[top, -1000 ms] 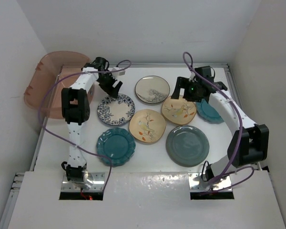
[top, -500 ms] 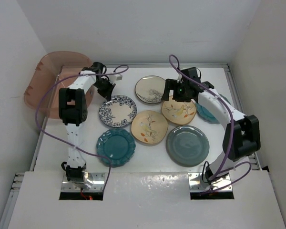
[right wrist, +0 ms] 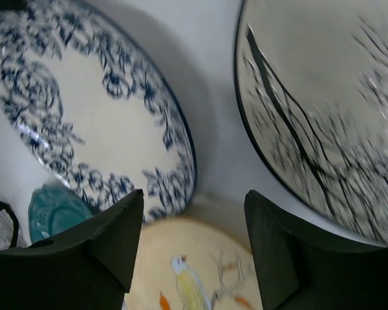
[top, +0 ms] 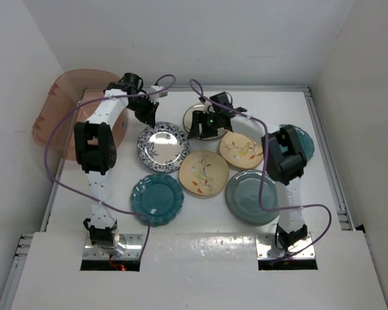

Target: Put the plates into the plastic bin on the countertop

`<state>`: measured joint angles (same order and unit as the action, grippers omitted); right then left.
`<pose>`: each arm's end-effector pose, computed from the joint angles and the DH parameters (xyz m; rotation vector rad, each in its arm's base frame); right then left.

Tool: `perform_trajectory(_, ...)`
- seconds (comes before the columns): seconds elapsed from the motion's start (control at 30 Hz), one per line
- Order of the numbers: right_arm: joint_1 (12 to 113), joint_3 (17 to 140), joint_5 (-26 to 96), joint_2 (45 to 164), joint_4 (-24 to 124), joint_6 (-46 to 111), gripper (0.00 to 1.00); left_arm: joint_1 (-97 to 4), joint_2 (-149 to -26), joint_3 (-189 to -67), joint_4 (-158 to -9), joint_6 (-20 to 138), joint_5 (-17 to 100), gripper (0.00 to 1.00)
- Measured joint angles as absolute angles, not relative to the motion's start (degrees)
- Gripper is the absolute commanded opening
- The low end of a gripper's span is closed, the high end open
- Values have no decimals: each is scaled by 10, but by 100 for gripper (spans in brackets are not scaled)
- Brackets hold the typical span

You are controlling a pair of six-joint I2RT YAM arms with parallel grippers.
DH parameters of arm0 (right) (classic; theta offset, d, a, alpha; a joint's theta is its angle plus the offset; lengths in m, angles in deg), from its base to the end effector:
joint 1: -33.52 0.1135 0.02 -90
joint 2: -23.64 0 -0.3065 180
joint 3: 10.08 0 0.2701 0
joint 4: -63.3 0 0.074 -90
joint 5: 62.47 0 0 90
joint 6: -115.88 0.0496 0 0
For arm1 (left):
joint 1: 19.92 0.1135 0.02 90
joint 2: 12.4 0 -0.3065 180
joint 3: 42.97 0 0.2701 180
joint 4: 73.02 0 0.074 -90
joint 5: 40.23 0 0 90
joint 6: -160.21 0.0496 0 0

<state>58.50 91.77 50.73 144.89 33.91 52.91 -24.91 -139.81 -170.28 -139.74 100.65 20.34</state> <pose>0.4564 0.2342 0.1958 -0.1497 2.5292 0.8825 0.5183 -0.0697 0.2487 0.9200 2.4222 -0.5459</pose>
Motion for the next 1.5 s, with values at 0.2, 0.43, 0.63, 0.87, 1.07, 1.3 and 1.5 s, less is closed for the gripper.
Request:
perform_trajectory(0.2, 600, 985, 533, 1546, 384, 540, 59, -256, -1349, -1673, -1401, 1022, 202, 0)
perform_trajectory(0.43, 601, 996, 627, 1599, 418, 554, 32, -257, -1350, -1665, -1394, 1022, 193, 0)
perform_trajectory(0.63, 598, 986, 722, 1614, 489, 586, 0, -247, -1355, -1665, -1376, 1019, 187, 0)
perform_trajectory(0.87, 587, 939, 737, 1610, 555, 637, 0, -233, -1393, -1678, -1368, 1001, 144, 63)
perform_trajectory(1.07, 529, 886, 740, 1572, 645, 719, 0, -198, -1417, -1719, -1371, 961, 53, 73)
perform_trajectory(1.3, 489, 883, 748, 1520, 703, 752, 0, -179, -1418, -1722, -1368, 923, -37, 67)
perform_trajectory(1.5, 518, 903, 760, 1520, 703, 757, 0, -196, -1418, -1720, -1346, 872, -93, 52)
